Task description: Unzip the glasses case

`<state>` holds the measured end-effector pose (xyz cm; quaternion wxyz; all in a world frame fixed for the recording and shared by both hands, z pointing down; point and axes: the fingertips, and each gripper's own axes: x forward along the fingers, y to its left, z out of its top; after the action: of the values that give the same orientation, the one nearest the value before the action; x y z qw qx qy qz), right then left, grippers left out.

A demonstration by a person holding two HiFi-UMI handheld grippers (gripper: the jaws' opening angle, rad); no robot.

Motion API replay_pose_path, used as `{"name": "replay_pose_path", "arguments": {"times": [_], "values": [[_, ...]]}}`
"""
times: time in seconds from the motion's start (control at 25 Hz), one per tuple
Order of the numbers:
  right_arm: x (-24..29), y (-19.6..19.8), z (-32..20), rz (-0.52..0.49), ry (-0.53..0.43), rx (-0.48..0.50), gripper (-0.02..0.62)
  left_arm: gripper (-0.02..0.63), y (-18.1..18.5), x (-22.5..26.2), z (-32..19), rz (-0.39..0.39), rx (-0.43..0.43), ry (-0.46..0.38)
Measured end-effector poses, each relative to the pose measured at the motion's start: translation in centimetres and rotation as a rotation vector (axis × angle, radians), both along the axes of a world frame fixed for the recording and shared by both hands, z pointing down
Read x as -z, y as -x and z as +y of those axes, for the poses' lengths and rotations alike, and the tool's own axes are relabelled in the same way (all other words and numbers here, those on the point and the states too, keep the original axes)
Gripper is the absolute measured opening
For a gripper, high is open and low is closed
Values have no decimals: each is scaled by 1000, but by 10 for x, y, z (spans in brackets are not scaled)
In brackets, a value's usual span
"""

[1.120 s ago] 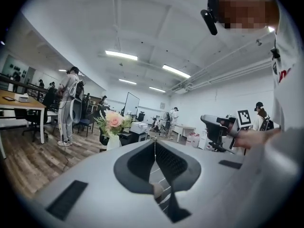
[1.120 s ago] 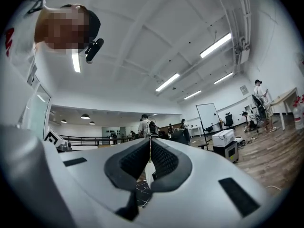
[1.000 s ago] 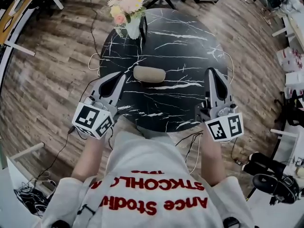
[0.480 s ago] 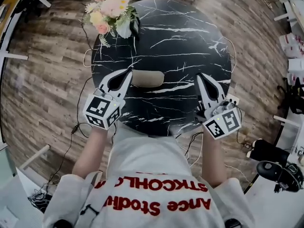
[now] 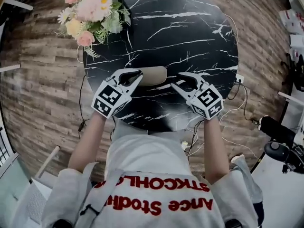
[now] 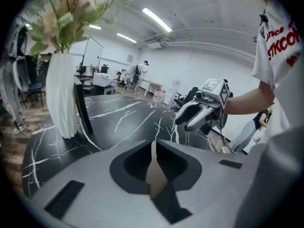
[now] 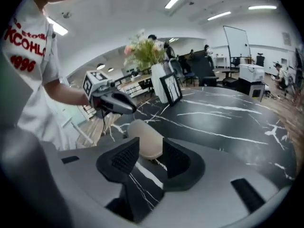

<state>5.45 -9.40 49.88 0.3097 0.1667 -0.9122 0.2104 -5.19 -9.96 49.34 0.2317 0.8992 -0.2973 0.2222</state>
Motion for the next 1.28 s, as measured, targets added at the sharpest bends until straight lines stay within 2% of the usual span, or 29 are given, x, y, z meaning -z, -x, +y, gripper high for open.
{"name": "replay_pose_path", "arguments": {"times": [0.04, 0.12, 0.16, 0.32, 0.52, 0.6, 0.76, 1.08, 1.12, 1.16, 1.2, 1.28], "values": [[-13, 0, 4, 46, -3, 48, 169, 32, -3, -6, 1, -3, -30, 27], [-34, 2, 8, 137, -25, 159, 198, 128, -10, -16, 0, -23, -79, 50], [-44, 3, 10, 180, -34, 214, 210, 151, -12, -21, -1, -44, -107, 48], [-71, 7, 14, 357, -80, 392, 238, 189, -20, -42, 3, -157, -248, 52], [-84, 18, 12, 426, -96, 527, 279, 265, -23, -57, 5, -208, -320, 133], [-88, 19, 10, 453, -97, 558, 278, 278, -26, -60, 5, -199, -325, 170], [-92, 21, 9, 469, -67, 557, 276, 270, -26, -61, 1, -142, -299, 251], [-91, 16, 12, 469, -67, 491, 213, 267, -26, -62, 0, -135, -291, 271], [-92, 13, 13, 481, -86, 488, 178, 267, -26, -62, 0, -134, -289, 273], [-92, 11, 15, 494, -114, 480, 92, 267, -26, -62, 0, -133, -287, 275], [-92, 10, 15, 498, -139, 458, 38, 267, -25, -62, 0, -132, -285, 275], [-90, 9, 15, 466, -144, 373, 38, 267, -25, -62, 1, -130, -284, 271]]}}
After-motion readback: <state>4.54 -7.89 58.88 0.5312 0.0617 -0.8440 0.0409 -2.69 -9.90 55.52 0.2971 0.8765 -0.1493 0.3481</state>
